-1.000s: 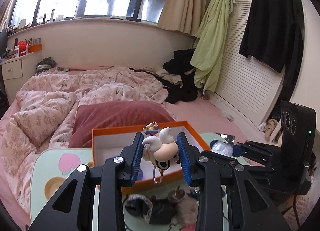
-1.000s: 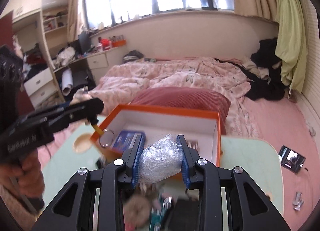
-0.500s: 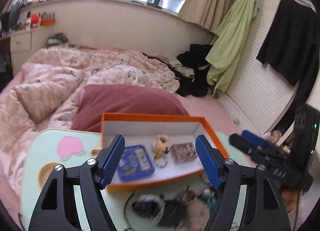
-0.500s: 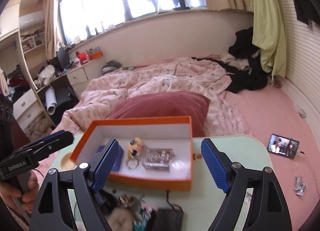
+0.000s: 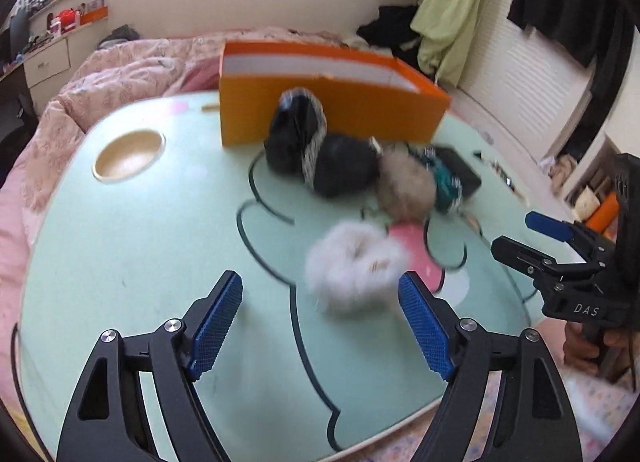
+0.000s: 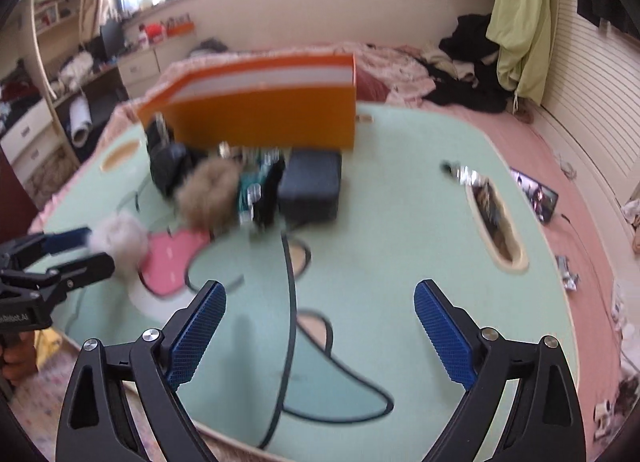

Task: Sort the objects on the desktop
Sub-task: 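Grasp the black pouch with the right tool while the left tool grasps the white pompom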

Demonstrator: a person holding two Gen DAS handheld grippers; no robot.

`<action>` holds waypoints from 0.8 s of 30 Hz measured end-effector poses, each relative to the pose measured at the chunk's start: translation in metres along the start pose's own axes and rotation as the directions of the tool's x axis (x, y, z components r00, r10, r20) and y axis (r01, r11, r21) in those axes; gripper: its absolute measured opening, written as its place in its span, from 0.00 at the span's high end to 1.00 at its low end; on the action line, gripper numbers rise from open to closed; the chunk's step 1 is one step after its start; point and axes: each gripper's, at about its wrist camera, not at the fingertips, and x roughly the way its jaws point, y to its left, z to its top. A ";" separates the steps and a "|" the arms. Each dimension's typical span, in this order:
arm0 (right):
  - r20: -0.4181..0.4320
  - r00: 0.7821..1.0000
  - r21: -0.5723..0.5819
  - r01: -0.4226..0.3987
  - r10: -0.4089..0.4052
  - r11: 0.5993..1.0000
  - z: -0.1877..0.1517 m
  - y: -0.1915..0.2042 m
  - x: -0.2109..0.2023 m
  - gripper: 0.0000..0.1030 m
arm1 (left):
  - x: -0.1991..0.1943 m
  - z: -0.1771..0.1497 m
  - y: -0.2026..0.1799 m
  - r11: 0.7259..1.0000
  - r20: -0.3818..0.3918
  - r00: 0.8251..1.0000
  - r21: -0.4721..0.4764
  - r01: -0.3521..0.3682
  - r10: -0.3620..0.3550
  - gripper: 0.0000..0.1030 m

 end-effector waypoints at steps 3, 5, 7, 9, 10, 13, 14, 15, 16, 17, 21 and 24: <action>-0.014 1.000 -0.052 -0.016 0.015 0.999 -0.006 0.004 0.010 0.00 | 0.004 -0.008 -0.009 0.994 0.036 0.998 0.084 -0.064 0.061 0.14; -0.011 1.000 -0.053 -0.012 0.011 0.999 -0.007 0.001 0.014 0.00 | 0.011 -0.013 -0.020 0.978 0.056 0.991 0.167 -0.129 0.121 0.00; -0.007 1.000 -0.051 -0.014 0.013 0.999 -0.008 -0.001 0.017 0.00 | 0.012 -0.013 -0.023 0.979 0.047 0.995 0.181 -0.096 0.089 0.00; -0.004 1.000 -0.053 -0.016 0.016 0.998 -0.009 -0.003 0.018 0.00 | 0.011 -0.012 -0.021 0.980 0.047 0.995 0.177 -0.092 0.085 0.00; -0.002 1.000 -0.054 -0.016 0.016 0.998 -0.011 -0.003 0.019 0.00 | 0.011 -0.011 -0.020 0.980 0.048 0.995 0.174 -0.092 0.085 0.00; -0.001 1.000 -0.054 -0.016 0.016 0.998 -0.011 -0.004 0.019 0.00 | 0.010 -0.010 -0.021 0.980 0.049 0.995 0.174 -0.094 0.087 0.00; 0.000 1.000 -0.054 -0.016 0.016 0.998 -0.011 -0.004 0.019 0.00 | 0.010 -0.011 -0.021 0.980 0.049 0.995 0.174 -0.094 0.087 0.00; 0.000 1.000 -0.054 -0.016 0.016 0.998 -0.010 -0.002 0.018 0.00 | 0.010 -0.011 -0.021 0.980 0.050 0.995 0.173 -0.095 0.088 0.00; 0.001 1.000 -0.054 -0.017 0.017 0.998 -0.011 -0.003 0.018 0.00 | 0.011 -0.011 -0.022 0.980 0.049 0.995 0.173 -0.095 0.088 0.00; 0.001 1.000 -0.054 -0.016 0.016 0.998 -0.010 -0.002 0.018 0.00 | 0.011 -0.011 -0.022 0.980 0.048 0.995 0.176 -0.092 0.085 0.00; 0.002 1.000 -0.054 -0.016 0.016 0.998 -0.011 -0.002 0.017 0.00 | 0.014 -0.006 -0.023 0.979 0.051 0.996 0.187 -0.081 0.073 0.11; 0.004 1.000 -0.054 -0.017 0.017 0.998 -0.011 -0.001 0.015 0.00 | 0.014 0.001 -0.025 0.978 0.077 0.996 0.197 -0.066 0.051 0.57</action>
